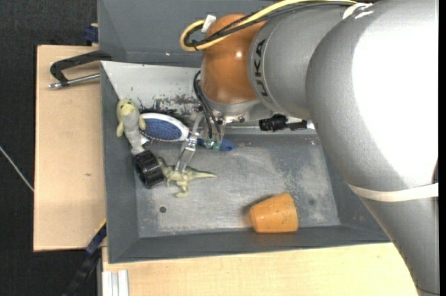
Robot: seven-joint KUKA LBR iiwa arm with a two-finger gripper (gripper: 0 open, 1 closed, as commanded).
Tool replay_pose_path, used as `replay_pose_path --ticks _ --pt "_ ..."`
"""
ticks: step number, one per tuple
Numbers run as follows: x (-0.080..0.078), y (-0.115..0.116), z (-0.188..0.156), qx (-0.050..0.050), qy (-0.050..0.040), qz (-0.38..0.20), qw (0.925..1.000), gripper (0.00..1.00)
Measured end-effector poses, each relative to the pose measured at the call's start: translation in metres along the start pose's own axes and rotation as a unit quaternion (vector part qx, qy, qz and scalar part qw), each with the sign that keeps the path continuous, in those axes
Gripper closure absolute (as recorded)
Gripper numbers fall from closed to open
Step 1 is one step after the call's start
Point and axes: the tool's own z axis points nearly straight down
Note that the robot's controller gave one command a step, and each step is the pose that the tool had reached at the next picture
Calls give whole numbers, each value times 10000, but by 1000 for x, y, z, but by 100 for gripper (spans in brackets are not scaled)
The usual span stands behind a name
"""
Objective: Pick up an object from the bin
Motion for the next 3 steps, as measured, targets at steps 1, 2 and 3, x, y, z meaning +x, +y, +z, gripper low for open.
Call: replay_pose_path --ticks 1,2,3 --pt "2 -2 3 39 6 -32 10000 100" --pt "4 -14 -123 29 7 -127 9999 100" --pt "7 -33 6 52 28 417 9991 100"
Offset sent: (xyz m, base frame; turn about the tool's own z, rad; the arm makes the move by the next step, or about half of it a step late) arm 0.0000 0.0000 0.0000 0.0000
